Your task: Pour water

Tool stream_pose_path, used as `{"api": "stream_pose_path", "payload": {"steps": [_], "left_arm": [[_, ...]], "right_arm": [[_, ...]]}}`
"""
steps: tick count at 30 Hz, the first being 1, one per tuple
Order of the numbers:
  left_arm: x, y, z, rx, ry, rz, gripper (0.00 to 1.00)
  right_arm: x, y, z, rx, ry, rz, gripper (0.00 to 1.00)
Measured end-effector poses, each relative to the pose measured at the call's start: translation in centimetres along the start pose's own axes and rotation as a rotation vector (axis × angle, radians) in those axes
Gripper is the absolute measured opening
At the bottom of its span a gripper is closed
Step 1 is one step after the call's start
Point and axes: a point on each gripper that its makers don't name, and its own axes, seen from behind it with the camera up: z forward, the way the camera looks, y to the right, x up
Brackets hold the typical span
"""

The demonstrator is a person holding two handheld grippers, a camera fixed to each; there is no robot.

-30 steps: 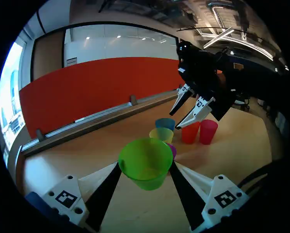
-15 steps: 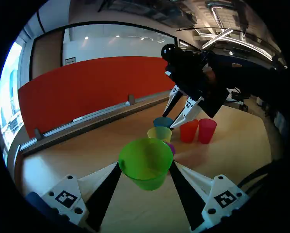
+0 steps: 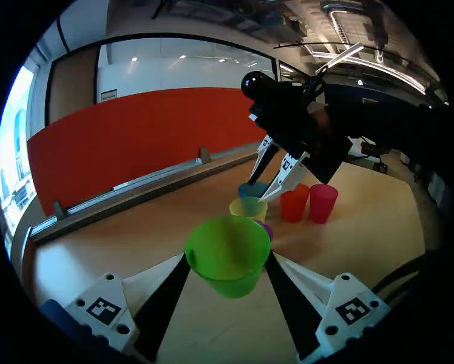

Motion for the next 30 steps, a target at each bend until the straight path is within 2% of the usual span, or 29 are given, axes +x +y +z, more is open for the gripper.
{"api": "stream_pose_path", "payload": {"steps": [20, 30], "left_arm": [[-0.32, -0.41, 0.02, 0.007, 0.002, -0.009, 0.87], [-0.19, -0.47, -0.23, 0.014, 0.003, -0.013, 0.87]], "right_arm": [[-0.06, -0.37, 0.36, 0.012, 0.022, 0.045, 0.94], [0.23, -0.85, -0.52, 0.007, 0.066, 0.069, 0.93]]}}
